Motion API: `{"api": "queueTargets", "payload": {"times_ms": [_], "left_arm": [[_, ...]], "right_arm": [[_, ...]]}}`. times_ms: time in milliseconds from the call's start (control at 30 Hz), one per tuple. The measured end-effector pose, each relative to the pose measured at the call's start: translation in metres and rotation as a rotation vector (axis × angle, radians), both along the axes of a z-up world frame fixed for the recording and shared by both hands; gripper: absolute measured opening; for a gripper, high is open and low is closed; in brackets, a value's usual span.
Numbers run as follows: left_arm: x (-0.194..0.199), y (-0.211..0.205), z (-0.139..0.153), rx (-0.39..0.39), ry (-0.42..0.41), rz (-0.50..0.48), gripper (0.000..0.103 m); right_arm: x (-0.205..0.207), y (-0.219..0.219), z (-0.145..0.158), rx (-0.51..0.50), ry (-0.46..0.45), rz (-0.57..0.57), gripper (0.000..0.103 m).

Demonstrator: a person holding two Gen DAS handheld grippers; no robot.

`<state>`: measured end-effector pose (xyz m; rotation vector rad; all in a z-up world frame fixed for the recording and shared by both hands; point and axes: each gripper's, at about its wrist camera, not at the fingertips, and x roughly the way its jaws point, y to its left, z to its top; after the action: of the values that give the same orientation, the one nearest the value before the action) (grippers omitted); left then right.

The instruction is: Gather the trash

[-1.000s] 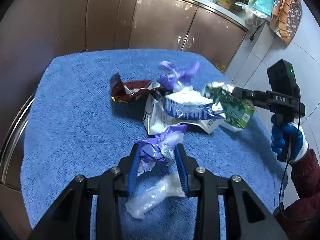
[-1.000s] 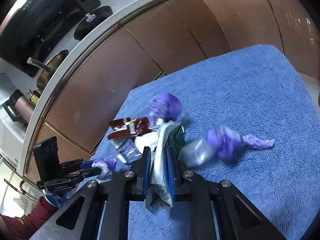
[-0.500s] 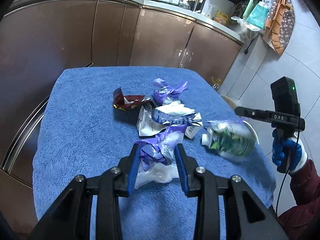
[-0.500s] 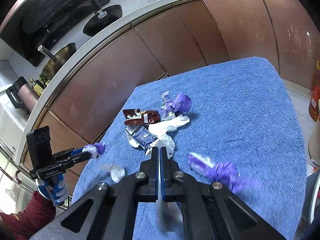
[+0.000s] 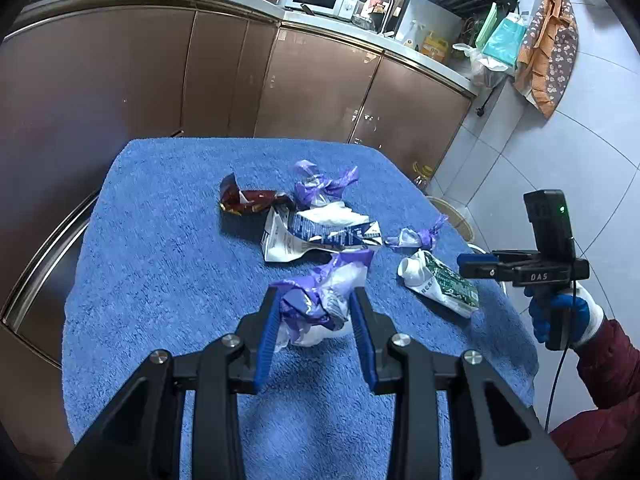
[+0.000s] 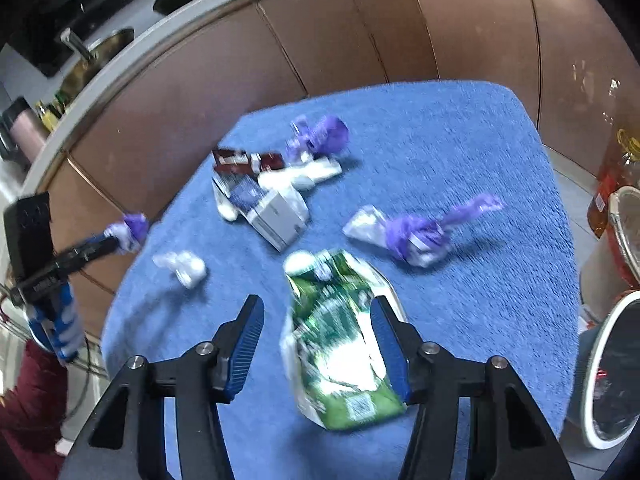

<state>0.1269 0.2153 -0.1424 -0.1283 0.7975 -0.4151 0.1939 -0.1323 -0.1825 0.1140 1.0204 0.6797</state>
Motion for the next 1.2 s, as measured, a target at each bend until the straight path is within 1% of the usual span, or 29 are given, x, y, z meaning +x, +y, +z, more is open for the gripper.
{"api": "queueTargets", "payload": {"times_ms": [67,200,267,333,500,533,567,600,667,700,767,800,867,1033,1100,1200], "left_arm": [[0.001,-0.001,-0.004,-0.008,0.009,0.000,0.033],[0.000,-0.007,-0.007,-0.013,0.012,-0.007,0.033],[-0.001,-0.010,-0.007,-0.011,0.010,-0.013,0.033],[-0.001,-0.011,-0.006,-0.011,0.008,-0.014,0.033],[-0.004,-0.011,-0.007,-0.018,0.005,-0.012,0.033],[-0.005,-0.010,-0.007,-0.020,0.006,-0.012,0.033],[-0.005,-0.010,-0.007,-0.021,0.006,-0.011,0.033],[-0.007,-0.010,-0.008,-0.021,0.005,-0.011,0.033],[-0.009,-0.008,-0.008,-0.021,0.001,-0.007,0.033],[-0.010,-0.007,-0.008,-0.025,0.000,-0.005,0.033],[-0.012,-0.004,-0.009,-0.033,-0.002,-0.001,0.033],[-0.012,-0.003,-0.009,-0.035,-0.003,0.000,0.033],[-0.013,-0.001,-0.010,-0.042,-0.006,0.003,0.033],[-0.018,0.001,-0.008,-0.062,-0.019,0.005,0.033],[-0.021,0.001,-0.007,-0.062,-0.024,0.012,0.033],[-0.023,0.000,-0.005,-0.060,-0.026,0.017,0.033]], "right_arm": [[0.003,0.001,-0.008,-0.039,0.015,0.023,0.055],[0.013,0.006,-0.018,-0.068,0.034,0.079,0.060],[0.021,0.011,-0.022,-0.096,0.056,0.134,0.060],[0.026,0.014,-0.024,-0.134,0.058,0.156,0.060],[0.031,0.025,-0.033,-0.152,0.125,0.258,0.059],[0.031,0.028,-0.034,-0.148,0.137,0.275,0.053],[0.029,0.031,-0.033,-0.148,0.140,0.289,0.043],[0.028,0.033,-0.031,-0.136,0.145,0.303,0.038],[0.024,0.039,-0.023,-0.099,0.148,0.332,0.020],[0.021,0.042,-0.019,-0.088,0.147,0.349,0.016],[0.012,0.051,-0.011,-0.076,0.149,0.395,0.015],[0.009,0.056,-0.009,-0.085,0.151,0.414,0.015],[0.001,0.070,-0.007,-0.153,0.151,0.444,0.016],[-0.007,0.094,-0.016,-0.263,0.169,0.469,0.016],[-0.008,0.100,-0.020,-0.274,0.170,0.471,0.015],[-0.014,0.101,-0.019,-0.274,0.140,0.460,0.014]]}}
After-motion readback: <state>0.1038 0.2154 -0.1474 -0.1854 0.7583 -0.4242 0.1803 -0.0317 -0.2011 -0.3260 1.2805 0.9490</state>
